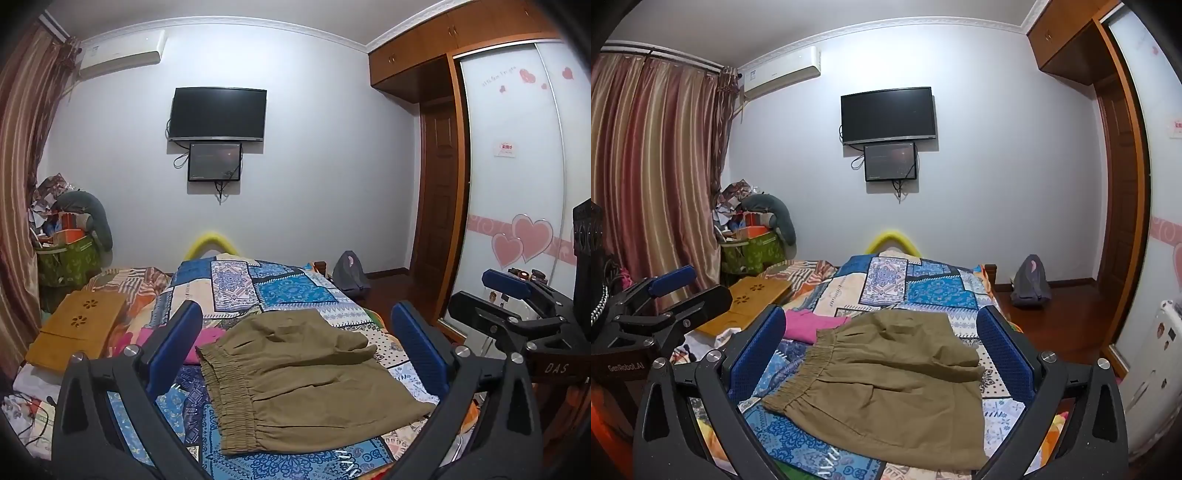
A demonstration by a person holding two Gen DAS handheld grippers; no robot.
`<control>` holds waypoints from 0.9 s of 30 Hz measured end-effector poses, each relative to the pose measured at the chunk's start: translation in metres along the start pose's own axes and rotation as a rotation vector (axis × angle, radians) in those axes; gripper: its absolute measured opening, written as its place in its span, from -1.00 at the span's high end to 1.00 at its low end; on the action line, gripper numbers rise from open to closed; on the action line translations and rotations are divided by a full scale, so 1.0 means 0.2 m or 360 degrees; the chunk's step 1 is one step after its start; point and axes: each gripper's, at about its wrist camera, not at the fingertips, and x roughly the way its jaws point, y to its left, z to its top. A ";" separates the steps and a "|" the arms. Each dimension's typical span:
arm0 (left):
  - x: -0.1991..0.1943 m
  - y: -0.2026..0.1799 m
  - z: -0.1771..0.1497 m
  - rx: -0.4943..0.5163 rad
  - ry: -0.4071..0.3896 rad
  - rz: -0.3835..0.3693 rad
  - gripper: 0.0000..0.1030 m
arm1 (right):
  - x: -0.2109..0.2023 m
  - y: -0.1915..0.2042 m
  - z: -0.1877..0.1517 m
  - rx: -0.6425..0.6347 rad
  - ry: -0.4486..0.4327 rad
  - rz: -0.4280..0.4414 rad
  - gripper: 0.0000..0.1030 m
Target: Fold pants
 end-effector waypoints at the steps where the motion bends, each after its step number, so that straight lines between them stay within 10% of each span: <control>1: 0.00 0.00 0.01 -0.0001 0.0000 -0.0001 -1.00 | 0.00 0.00 0.00 -0.0001 0.0000 0.0000 -1.00; 27: 0.01 -0.02 0.00 0.0027 -0.0007 0.0021 -1.00 | 0.01 0.00 0.00 -0.0006 0.0003 -0.0001 -1.00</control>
